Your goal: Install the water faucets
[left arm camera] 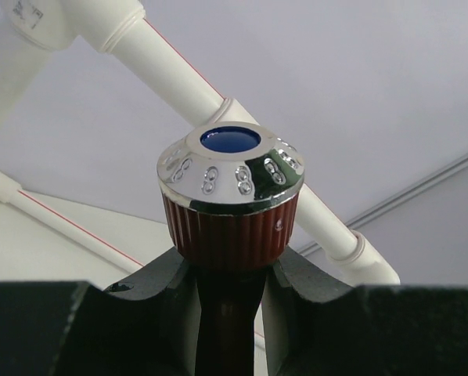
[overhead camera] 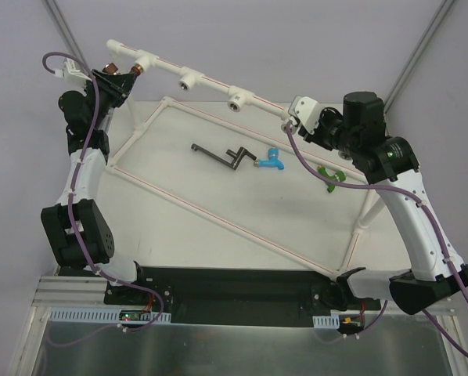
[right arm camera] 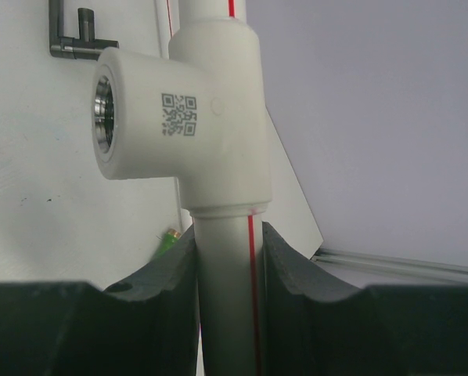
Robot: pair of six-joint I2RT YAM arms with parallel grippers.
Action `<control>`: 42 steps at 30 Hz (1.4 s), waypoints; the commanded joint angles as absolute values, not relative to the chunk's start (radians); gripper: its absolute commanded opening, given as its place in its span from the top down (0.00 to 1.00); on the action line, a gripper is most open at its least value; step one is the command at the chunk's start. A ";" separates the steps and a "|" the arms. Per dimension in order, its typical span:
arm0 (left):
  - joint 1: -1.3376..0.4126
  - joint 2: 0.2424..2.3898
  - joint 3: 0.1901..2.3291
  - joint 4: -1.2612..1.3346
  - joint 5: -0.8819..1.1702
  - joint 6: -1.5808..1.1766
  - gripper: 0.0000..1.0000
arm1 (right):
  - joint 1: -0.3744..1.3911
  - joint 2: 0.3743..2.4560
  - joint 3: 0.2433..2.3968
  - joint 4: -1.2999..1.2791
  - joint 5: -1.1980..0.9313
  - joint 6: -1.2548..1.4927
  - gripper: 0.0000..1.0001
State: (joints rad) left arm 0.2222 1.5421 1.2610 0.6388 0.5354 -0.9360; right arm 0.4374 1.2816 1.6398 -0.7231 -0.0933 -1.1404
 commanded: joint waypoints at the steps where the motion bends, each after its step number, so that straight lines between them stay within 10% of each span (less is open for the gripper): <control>1: 0.149 1.532 1.296 0.595 0.624 -0.805 1.00 | 0.469 1.261 1.625 -0.785 -0.097 -1.068 0.98; 42: 0.109 1.508 1.235 0.468 0.637 -0.086 1.00 | 0.480 1.261 1.615 -0.784 -0.100 -1.085 0.98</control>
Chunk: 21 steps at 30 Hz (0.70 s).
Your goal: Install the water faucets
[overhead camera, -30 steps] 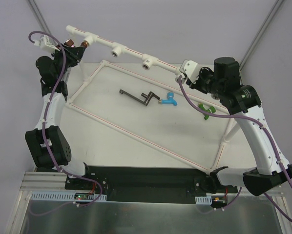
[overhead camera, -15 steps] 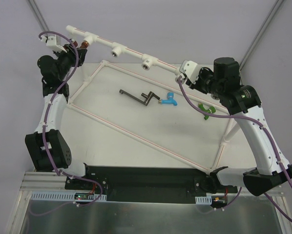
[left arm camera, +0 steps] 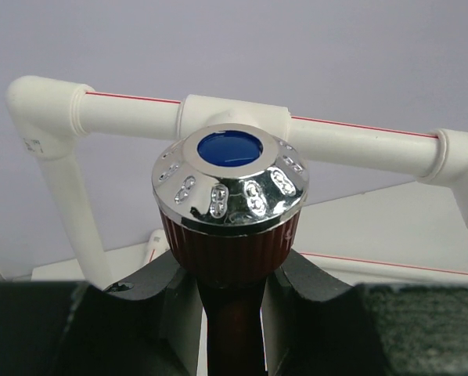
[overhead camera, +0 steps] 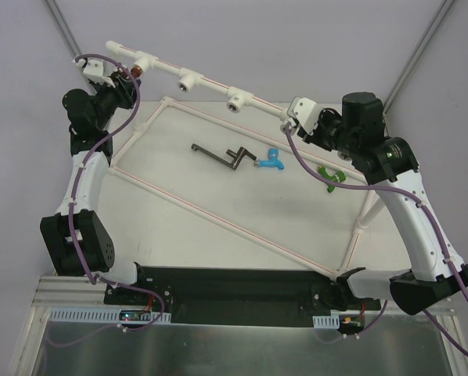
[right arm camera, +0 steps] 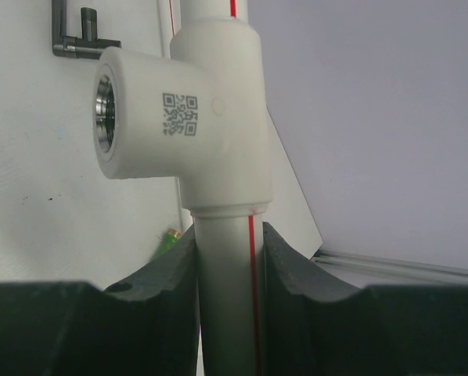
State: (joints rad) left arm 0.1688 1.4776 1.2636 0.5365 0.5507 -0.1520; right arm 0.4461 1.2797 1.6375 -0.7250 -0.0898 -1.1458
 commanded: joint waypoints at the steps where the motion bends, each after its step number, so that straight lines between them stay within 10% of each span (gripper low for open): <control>1: 0.107 1.514 1.229 0.468 0.635 -0.084 1.00 | 0.480 1.261 1.615 -0.784 -0.100 -1.085 0.98; 21: 0.094 1.520 1.235 0.348 0.585 0.264 1.00 | 0.483 1.259 1.612 -0.784 -0.097 -1.097 0.98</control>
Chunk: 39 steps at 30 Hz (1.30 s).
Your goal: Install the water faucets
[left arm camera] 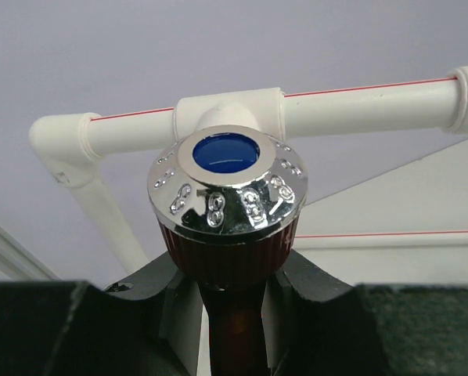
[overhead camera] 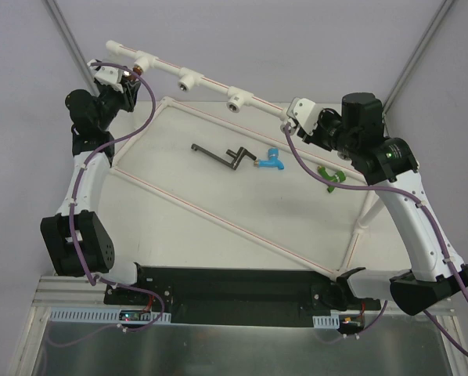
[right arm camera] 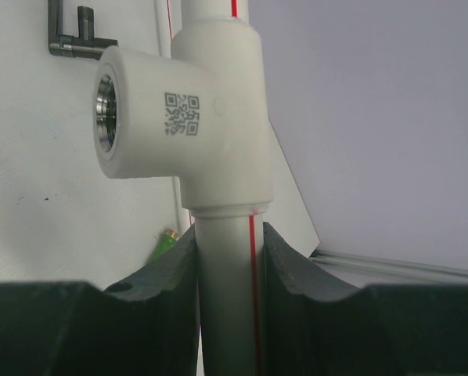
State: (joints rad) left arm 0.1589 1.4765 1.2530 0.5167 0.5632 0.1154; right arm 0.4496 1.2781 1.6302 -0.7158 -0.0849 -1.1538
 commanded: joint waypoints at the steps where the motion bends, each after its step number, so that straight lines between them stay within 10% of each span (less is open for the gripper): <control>1: 0.089 1.517 1.238 0.336 0.578 0.287 1.00 | 0.483 1.259 1.611 -0.784 -0.097 -1.098 0.98; 39: -0.034 1.500 1.187 0.158 0.133 1.204 0.91 | 0.499 1.247 1.598 -0.784 -0.100 -1.121 0.98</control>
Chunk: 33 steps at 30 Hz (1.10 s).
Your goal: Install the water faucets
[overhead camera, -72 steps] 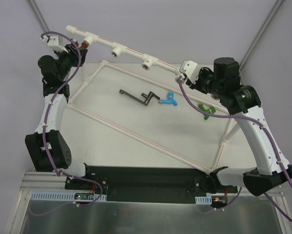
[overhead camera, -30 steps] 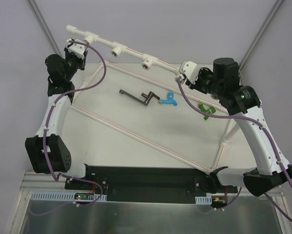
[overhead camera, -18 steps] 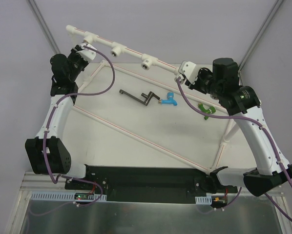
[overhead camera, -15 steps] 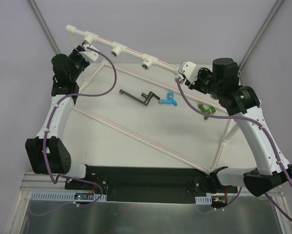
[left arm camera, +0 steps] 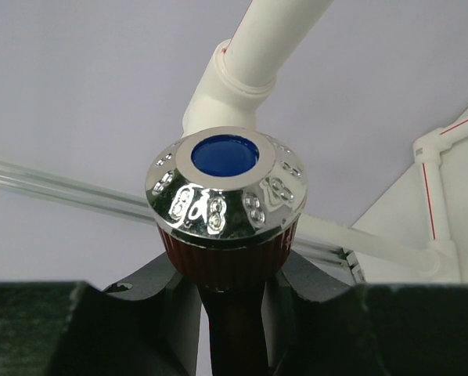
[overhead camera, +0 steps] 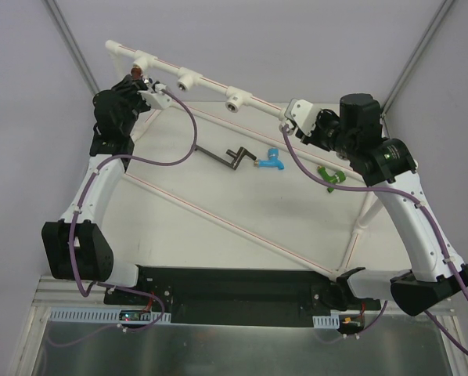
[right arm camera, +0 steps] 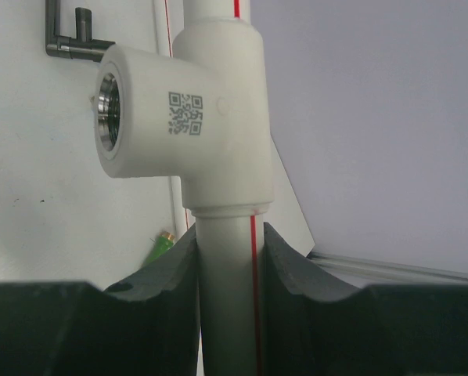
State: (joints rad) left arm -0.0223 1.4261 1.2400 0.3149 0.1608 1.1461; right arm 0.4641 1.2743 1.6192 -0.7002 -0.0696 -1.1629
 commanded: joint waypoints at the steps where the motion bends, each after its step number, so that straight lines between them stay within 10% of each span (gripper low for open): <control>1: -0.034 1.499 1.186 0.169 0.132 1.191 0.86 | 0.500 1.246 1.598 -0.784 -0.100 -1.123 0.98; 14: -0.032 1.483 1.186 0.270 0.149 0.963 0.50 | 0.505 1.244 1.595 -0.785 -0.094 -1.124 0.98; 33: 0.061 1.384 1.112 0.405 0.320 0.541 0.90 | 0.505 1.241 1.589 -0.782 -0.098 -1.126 0.98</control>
State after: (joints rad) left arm 0.0246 1.4353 1.1339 0.3744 0.2062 0.7311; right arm 0.4755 1.2610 1.6089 -0.7017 -0.0669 -1.1694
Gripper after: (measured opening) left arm 0.398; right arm 0.328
